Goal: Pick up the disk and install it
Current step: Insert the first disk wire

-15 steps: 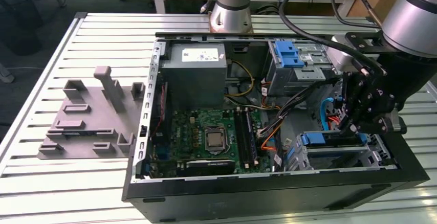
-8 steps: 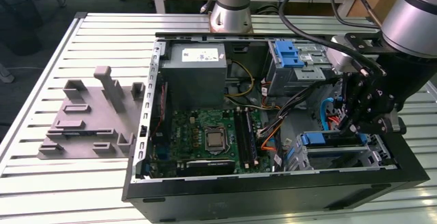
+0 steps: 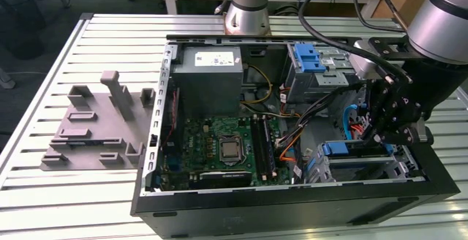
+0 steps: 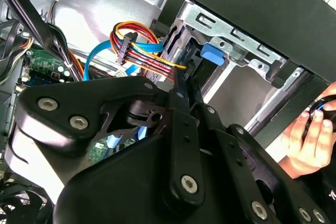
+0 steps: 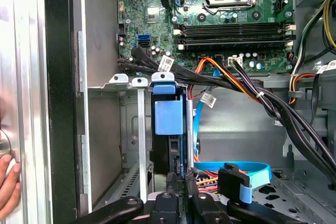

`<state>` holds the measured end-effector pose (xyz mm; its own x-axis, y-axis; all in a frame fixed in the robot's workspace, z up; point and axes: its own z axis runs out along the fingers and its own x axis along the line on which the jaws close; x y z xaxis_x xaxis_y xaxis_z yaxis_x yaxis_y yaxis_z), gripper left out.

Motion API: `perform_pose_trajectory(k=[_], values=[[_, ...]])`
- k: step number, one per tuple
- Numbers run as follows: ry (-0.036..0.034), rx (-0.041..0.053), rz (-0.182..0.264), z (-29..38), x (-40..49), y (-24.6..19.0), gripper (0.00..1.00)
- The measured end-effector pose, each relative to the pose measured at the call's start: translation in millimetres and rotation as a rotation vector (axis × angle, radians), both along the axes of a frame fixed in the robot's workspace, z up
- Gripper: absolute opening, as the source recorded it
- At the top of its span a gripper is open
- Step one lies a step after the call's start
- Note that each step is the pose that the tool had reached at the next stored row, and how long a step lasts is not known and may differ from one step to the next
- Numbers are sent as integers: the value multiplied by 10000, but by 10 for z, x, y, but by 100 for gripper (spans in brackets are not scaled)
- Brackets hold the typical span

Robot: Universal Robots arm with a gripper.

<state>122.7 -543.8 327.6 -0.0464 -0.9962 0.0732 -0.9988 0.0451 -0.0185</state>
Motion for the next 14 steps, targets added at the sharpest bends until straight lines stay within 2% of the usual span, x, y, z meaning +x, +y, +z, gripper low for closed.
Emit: perform_pose_trajectory(k=[7,8,14], values=[[0,6,0,3,0,0,18],[1,5,0,11,0,0,24],[5,17,0,89,0,0,24]])
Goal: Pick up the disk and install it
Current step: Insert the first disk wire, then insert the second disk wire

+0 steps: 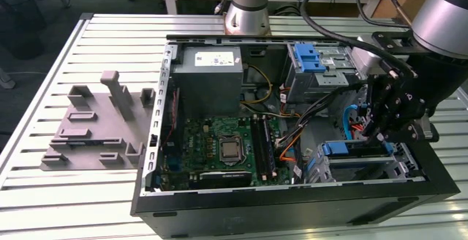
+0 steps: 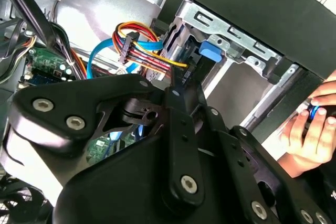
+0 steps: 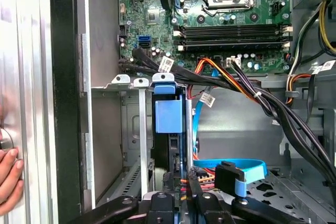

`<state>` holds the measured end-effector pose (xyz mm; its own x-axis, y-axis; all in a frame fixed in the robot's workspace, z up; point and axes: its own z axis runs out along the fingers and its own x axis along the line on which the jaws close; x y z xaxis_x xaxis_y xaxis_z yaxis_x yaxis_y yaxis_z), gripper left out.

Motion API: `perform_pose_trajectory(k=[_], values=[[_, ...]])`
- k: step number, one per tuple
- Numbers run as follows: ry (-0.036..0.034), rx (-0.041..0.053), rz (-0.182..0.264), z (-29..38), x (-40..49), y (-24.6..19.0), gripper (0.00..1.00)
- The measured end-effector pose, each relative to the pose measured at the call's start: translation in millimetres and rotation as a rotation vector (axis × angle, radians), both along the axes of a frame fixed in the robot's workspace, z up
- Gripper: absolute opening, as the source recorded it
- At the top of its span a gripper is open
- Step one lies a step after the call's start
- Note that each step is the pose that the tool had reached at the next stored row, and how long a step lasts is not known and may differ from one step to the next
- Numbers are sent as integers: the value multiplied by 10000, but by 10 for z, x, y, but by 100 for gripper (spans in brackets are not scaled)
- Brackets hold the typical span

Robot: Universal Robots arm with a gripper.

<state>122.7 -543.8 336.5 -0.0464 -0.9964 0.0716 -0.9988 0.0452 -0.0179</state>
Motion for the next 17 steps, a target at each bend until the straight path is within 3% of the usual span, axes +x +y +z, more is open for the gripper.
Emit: perform_pose_trajectory(k=[5,7,17], values=[[4,4,1,39,0,0,23],[4,3,1,40,0,0,11],[4,3,0,46,0,0,11]])
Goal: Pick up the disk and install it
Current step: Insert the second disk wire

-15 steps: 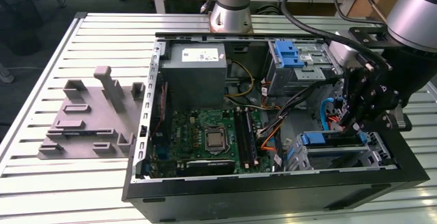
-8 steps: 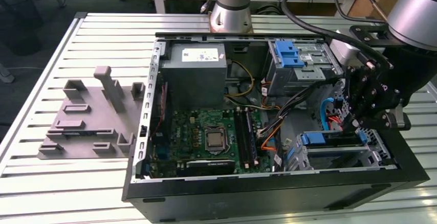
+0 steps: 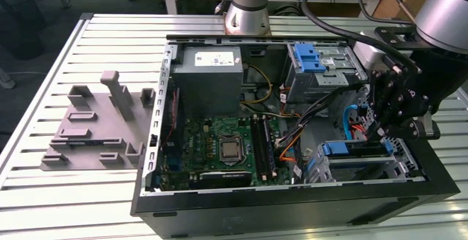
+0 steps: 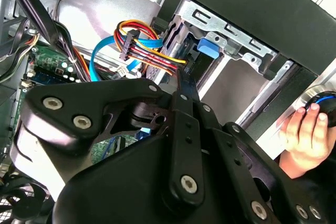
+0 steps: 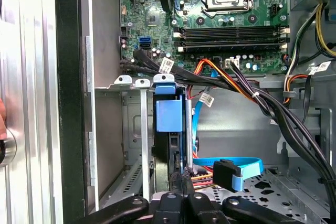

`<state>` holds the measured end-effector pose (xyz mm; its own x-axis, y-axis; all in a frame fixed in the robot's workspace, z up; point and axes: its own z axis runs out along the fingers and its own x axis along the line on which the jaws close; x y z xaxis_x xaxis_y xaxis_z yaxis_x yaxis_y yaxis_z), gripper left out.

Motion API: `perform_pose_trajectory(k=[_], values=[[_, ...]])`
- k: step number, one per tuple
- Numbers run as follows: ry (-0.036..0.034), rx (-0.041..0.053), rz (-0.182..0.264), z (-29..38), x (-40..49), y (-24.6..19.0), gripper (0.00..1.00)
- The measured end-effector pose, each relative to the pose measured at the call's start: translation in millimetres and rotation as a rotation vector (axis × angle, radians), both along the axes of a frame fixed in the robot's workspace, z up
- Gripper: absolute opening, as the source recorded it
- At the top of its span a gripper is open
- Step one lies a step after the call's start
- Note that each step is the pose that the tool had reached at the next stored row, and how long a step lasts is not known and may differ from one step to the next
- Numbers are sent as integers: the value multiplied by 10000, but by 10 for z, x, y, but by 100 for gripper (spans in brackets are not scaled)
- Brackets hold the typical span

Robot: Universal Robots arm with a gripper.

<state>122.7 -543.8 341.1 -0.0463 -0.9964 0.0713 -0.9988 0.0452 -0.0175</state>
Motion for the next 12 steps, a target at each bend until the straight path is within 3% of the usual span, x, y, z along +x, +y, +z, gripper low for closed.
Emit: perform_pose_trajectory(k=[7,12], values=[[1,-2,0,2,-5,0,11],[0,-1,0,2,-58,-1,11]])
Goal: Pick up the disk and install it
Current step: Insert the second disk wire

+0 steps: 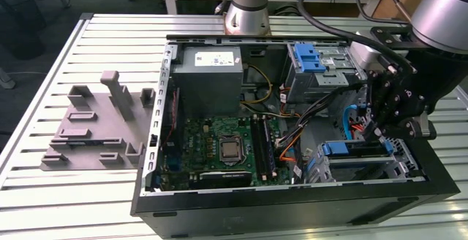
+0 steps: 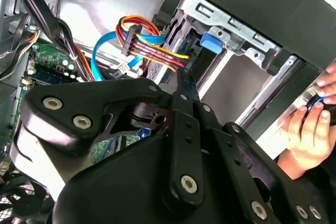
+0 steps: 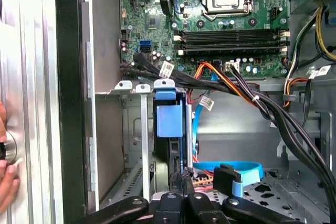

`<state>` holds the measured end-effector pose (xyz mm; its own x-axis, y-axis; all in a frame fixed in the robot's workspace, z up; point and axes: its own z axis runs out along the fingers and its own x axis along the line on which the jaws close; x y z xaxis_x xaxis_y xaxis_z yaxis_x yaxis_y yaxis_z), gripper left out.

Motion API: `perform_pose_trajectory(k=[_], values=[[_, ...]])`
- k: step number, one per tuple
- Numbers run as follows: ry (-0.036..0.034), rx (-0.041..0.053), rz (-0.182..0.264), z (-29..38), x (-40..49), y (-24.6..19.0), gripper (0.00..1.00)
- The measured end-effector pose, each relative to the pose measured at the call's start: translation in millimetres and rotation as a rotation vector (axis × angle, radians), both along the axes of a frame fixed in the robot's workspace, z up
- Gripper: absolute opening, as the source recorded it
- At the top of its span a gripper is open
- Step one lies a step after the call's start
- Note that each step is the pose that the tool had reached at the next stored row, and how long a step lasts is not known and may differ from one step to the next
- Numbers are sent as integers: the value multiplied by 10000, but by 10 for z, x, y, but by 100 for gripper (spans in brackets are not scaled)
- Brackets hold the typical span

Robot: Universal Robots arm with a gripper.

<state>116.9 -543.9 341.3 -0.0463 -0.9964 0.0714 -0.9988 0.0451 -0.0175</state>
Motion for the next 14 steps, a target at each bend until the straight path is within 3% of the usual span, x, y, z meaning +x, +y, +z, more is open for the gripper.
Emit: perform_pose_trajectory(k=[7,12,14], values=[[-3,-2,1,12,-27,-1,11],[-3,0,-2,142,-34,-1,11],[-4,3,0,152,-60,0,11]])
